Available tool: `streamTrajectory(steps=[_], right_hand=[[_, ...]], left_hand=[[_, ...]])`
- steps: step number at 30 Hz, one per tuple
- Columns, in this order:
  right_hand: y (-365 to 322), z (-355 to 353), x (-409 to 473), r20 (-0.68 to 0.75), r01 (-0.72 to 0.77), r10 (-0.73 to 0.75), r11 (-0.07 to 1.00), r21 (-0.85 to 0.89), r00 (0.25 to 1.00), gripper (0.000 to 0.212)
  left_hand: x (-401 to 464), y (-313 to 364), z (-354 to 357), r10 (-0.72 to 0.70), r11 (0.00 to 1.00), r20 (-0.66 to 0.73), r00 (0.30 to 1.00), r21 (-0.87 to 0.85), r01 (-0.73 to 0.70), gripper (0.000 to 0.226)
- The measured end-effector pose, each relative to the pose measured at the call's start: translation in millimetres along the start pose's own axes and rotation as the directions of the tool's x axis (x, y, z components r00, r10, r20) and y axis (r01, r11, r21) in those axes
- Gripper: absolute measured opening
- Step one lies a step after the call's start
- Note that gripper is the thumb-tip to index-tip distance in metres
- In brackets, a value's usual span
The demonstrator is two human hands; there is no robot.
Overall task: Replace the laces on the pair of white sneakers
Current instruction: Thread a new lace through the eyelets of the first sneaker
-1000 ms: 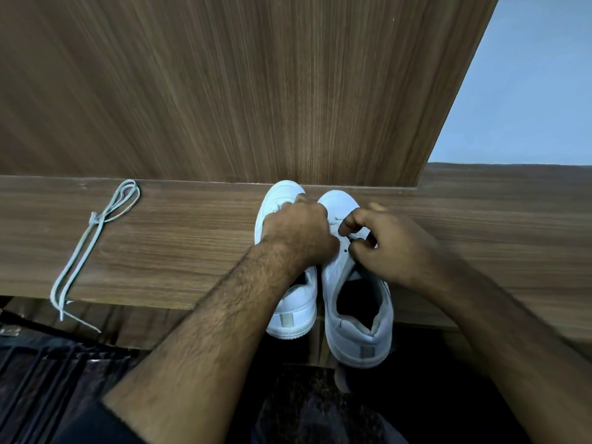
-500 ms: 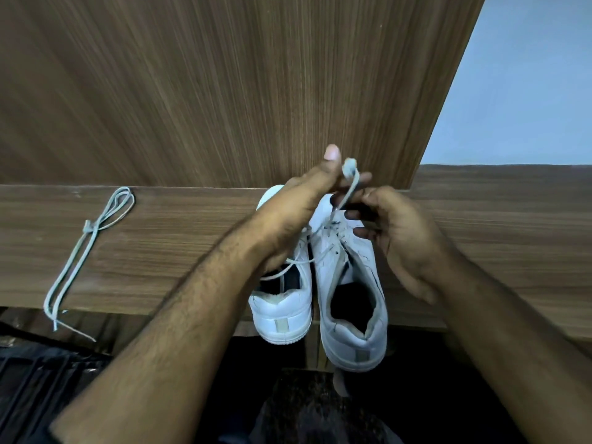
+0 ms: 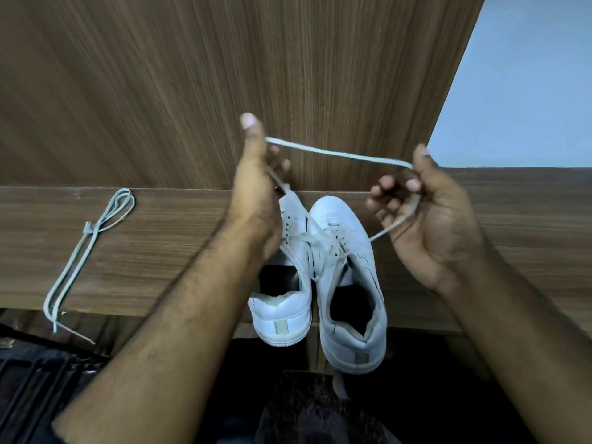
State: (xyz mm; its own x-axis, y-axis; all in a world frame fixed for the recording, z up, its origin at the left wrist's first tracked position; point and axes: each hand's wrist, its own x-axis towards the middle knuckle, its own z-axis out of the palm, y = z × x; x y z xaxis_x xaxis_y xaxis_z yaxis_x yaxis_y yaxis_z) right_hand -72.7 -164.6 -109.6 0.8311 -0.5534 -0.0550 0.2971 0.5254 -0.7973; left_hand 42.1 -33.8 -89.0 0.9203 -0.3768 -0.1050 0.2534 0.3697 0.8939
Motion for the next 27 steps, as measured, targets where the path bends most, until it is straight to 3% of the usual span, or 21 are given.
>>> streamTrajectory(steps=[2,4,5,7,8,10,12,13,17,20,23,24,25,27], right_hand=[[-4,-5,3,-0.043,0.006,-0.005,1.000,0.007,0.999,0.046],[-2,-7,4,-0.097,-0.001,-0.016,0.986,-0.170,0.995,0.045],[1,-8,3,-0.109,0.008,-0.044,0.951,-0.310,0.993,0.044],[8,-6,0,-0.048,0.062,-0.106,0.832,-0.551,0.993,0.044],[11,-4,-2,0.007,0.095,-0.115,0.775,-0.625,0.993,0.044],[15,-1,-4,0.104,0.149,-0.106,0.681,-0.717,0.989,0.048],[17,-3,-2,0.135,0.161,-0.089,0.618,-0.769,0.987,0.050],[17,-5,0,0.123,0.145,-0.078,0.595,-0.790,0.989,0.050],[18,-27,11,0.077,0.089,-0.044,0.505,-0.859,0.996,0.035],[19,-39,18,0.052,0.060,-0.030,0.436,-0.898,0.998,0.028],[21,-44,21,0.079,0.084,-0.029,0.346,-0.934,0.996,0.021],[21,-43,21,0.088,0.093,-0.032,0.303,-0.949,0.996,0.019],[21,-42,20,0.097,0.103,-0.038,0.273,-0.957,0.995,0.018],[21,-41,19,0.118,0.128,-0.055,0.259,-0.957,0.992,0.017]], left_hand=[[6,6,-11,-0.033,0.993,0.010,0.999,-0.116,0.034,0.060],[5,9,-13,-0.044,0.974,0.097,0.994,-0.216,0.064,0.065],[1,10,-11,-0.042,0.981,0.139,0.989,-0.184,0.067,0.063],[-5,7,-5,-0.021,0.997,0.213,0.977,0.083,0.003,0.054],[-8,4,-3,0.004,0.958,0.282,0.960,0.273,-0.084,0.044],[-11,-7,-3,-0.004,0.767,0.471,0.882,0.567,-0.299,0.030],[-10,-17,-7,-0.106,0.582,0.558,0.823,0.706,-0.404,0.043],[-8,-20,-8,-0.113,0.554,0.543,0.832,0.729,-0.401,0.048],[4,-14,-14,0.062,0.640,0.342,0.938,0.707,-0.301,0.050],[5,-12,-16,0.104,0.743,0.179,0.978,0.639,-0.196,0.038],[-5,-4,-7,-0.048,0.960,0.186,0.981,0.279,-0.005,0.021],[-8,-2,-4,-0.096,0.986,0.219,0.971,0.156,0.062,0.019],[-9,-1,-3,-0.111,0.991,0.239,0.965,0.105,0.088,0.019],[-8,-3,-2,-0.083,0.982,0.253,0.964,0.186,0.036,0.018]])
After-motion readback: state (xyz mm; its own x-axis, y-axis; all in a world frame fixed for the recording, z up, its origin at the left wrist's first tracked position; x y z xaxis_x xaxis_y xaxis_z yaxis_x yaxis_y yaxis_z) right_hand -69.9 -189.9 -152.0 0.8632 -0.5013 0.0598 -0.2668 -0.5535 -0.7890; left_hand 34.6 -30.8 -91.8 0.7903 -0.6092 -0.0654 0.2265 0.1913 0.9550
